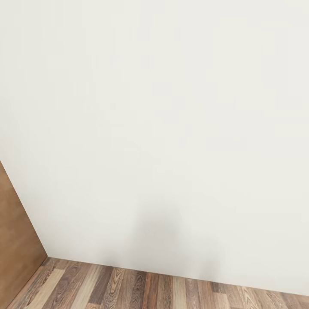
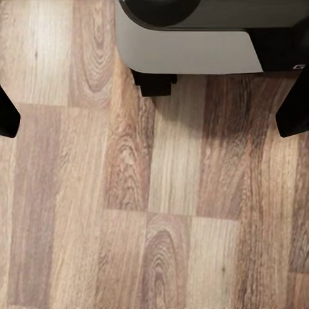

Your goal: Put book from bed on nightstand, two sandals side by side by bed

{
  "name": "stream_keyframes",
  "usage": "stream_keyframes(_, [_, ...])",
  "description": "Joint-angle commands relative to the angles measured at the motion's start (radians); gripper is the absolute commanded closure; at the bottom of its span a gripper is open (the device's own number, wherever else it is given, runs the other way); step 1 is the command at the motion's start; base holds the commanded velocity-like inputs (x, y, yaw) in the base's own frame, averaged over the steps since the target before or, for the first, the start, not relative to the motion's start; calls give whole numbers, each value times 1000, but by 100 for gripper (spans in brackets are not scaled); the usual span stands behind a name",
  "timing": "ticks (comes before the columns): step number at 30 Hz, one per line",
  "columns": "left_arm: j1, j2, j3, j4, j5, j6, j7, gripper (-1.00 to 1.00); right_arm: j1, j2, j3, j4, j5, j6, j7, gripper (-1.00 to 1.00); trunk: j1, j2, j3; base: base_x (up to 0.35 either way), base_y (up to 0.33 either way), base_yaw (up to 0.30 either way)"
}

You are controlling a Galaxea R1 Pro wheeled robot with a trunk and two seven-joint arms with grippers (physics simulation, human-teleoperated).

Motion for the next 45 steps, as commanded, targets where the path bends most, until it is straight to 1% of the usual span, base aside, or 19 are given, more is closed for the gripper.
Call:
stream_keyframes(1, [0, 0, 0, 0, 1, -3, -1, -100, 0, 0, -2, -1, 0, -2, -1, -100, 0, 0, -1, 0, 0, 0])
stream_keyframes(11, [0, -1, 0, 0, 2, -3, -1, -100, 0, 0, -3, 1, 0, -2, -3, -100, 0, 0, -1, 0, 0, -3])
stream_keyframes(14, [0, -1, 0, 0, 3, -4, -1, -100, 0, 0, -3, 4, 0, -2, -4, -100, 0, 0, -1, 0, 0, -121])
stream_keyframes(18, [0, -1, 1, 4, 3, -5, -1, -100, 0, 0, -3, 5, 0, -2, -4, -100, 0, 0, -1, 0, 0, -229])
stream_keyframes(22, [-1, 0, 4, 8, 4, -22, -1, -100, 0, 0, -3, 5, 0, -2, -3, -100, 0, 0, -1, 0, 0, -267])
stream_keyframes(24, [0, 0, 5, 10, 13, -39, -1, -100, 0, 0, -3, 5, 0, -2, -3, -100, 0, 0, -1, 0, 0, -278])
stream_keyframes(27, [-1, 0, 3, 11, 28, -44, -1, -100, 0, 0, -3, 4, 0, -2, -2, -100, 0, 0, -1, 0, 0, -280])
stream_keyframes(31, [-1, -1, 3, 19, 38, -47, -2, -100, 0, 0, -3, 4, 0, -2, -2, -100, 0, 0, -1, 0, 0, -281])
stream_keyframes(45, [0, -2, 0, 23, 40, -47, -2, -100, 0, 0, -3, 2, 1, -2, -2, -100, 0, 0, -1, 0, 0, -281])
